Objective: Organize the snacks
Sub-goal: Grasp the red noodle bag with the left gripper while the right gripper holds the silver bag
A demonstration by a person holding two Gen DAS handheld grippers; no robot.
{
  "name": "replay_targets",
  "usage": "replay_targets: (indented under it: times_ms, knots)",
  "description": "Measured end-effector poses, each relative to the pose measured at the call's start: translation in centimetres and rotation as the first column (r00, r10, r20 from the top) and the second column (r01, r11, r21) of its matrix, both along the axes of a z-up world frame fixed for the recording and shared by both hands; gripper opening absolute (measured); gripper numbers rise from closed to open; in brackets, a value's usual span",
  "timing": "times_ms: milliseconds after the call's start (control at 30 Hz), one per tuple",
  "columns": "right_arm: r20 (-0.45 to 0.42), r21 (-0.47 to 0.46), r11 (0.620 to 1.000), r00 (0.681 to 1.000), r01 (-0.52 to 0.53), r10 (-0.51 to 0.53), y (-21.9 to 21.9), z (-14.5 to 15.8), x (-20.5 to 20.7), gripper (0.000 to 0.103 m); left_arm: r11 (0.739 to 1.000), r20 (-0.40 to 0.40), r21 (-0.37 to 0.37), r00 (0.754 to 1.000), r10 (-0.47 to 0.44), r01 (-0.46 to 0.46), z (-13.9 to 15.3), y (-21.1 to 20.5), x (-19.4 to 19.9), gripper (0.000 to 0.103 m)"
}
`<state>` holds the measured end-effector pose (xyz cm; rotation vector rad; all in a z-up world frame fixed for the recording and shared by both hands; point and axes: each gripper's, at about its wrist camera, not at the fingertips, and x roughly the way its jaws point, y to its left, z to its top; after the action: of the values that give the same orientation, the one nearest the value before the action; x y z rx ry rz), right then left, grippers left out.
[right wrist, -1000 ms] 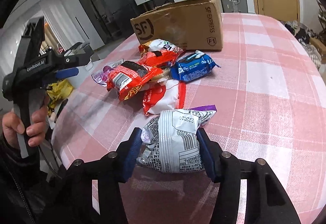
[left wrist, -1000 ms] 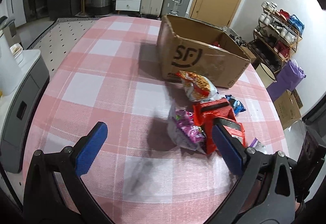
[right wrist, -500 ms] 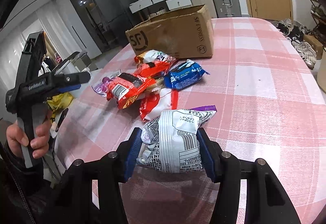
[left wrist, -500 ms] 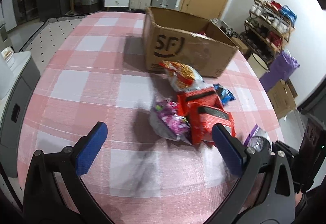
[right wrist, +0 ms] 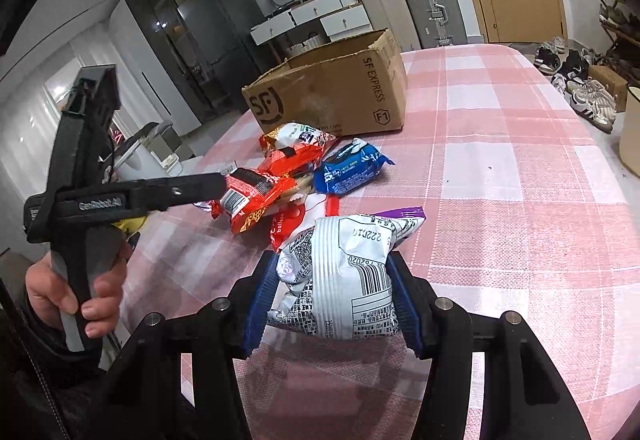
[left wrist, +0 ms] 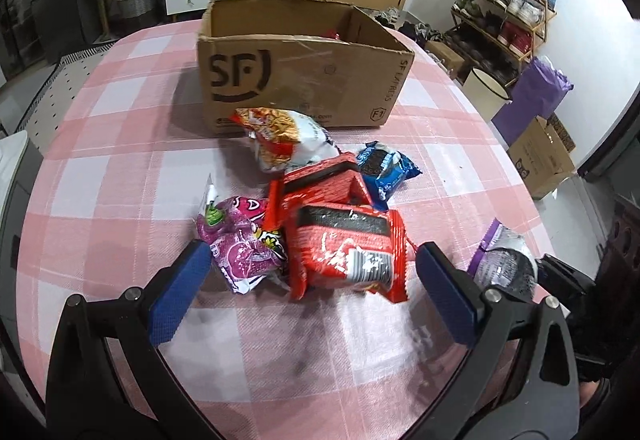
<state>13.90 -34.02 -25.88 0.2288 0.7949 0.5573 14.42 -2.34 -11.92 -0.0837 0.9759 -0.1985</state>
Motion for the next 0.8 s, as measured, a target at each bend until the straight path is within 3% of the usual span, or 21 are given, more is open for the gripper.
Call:
replay_targets:
  times_ms: [333,533,800]
  knots:
    - [0.000,0.023,0.999,1.000,0.024,-0.024,-1.5,-0.2,-0.3,0.055,0.999,-0.014,0.028,1.000,0.021,-0.020,-0.9,-1.0,1.0,0.102]
    - [0.002,0.029,0.999,1.000,0.025,-0.026,-1.6,-0.3,-0.3,0.055,0.991,0.056,0.131,0.998,-0.013,0.006,-0.1,-2.9,-0.4,0.102]
    - [0.007,0.041,0.999,0.999,0.035,-0.036,-2.0,-0.2,-0.5,0.055,0.974,0.045,0.226,0.998,-0.034,0.022,-1.2,-4.5,0.2,0.102]
